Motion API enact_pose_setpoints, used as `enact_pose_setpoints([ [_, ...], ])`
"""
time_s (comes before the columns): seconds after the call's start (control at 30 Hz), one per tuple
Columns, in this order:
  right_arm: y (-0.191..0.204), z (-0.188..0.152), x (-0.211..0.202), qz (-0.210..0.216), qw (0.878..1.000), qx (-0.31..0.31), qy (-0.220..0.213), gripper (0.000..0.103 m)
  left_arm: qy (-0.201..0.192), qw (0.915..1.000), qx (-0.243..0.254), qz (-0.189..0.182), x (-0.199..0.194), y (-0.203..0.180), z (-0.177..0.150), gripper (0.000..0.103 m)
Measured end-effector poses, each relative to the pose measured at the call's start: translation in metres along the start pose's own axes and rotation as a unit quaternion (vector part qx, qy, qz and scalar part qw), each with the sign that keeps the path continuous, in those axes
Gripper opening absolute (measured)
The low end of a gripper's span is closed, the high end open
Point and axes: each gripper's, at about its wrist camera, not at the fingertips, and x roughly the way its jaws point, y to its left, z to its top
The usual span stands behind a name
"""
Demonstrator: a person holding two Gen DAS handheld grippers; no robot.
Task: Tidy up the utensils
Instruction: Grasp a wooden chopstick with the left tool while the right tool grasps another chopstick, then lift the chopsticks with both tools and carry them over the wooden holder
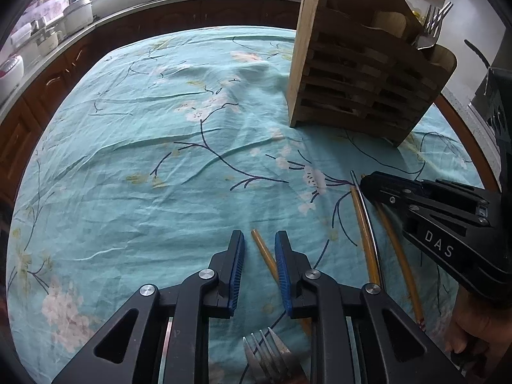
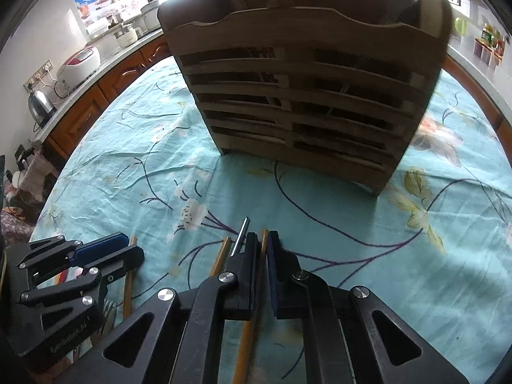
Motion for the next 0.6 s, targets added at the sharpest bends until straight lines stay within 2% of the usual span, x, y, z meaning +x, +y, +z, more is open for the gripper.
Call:
enact_pose_setpoints([
  [0.07, 0.0, 0.001, 0.0, 0.001, 1.0, 0.001, 0.001, 0.006, -0.004, 1.0, 0.005, 0.006, 0.001, -0.002, 0.0, 0.011],
  [0.13, 0.001, 0.003, 0.002, 0.003, 1.0, 0.001, 0.001, 0.006, -0.005, 1.0, 0.002, 0.003, 0.001, -0.003, -0.001, 0.006],
  [0.23, -0.003, 0.001, -0.002, 0.024, 0.999, 0.022, -0.001, 0.005, -0.003, 0.9995, -0.017, -0.027, -0.004, 0.002, -0.002, 0.005],
  [0.33, -0.005, -0.005, -0.014, 0.035, 0.999, 0.031, -0.012, 0.005, -0.018, 0.9985, -0.028, -0.044, -0.018, 0.008, -0.004, 0.005],
  [0.6, -0.011, -0.016, -0.075, 0.071, 0.993, 0.062, -0.069, 0.005, -0.064, 0.993, -0.049, -0.087, -0.077, 0.022, -0.016, 0.004],
])
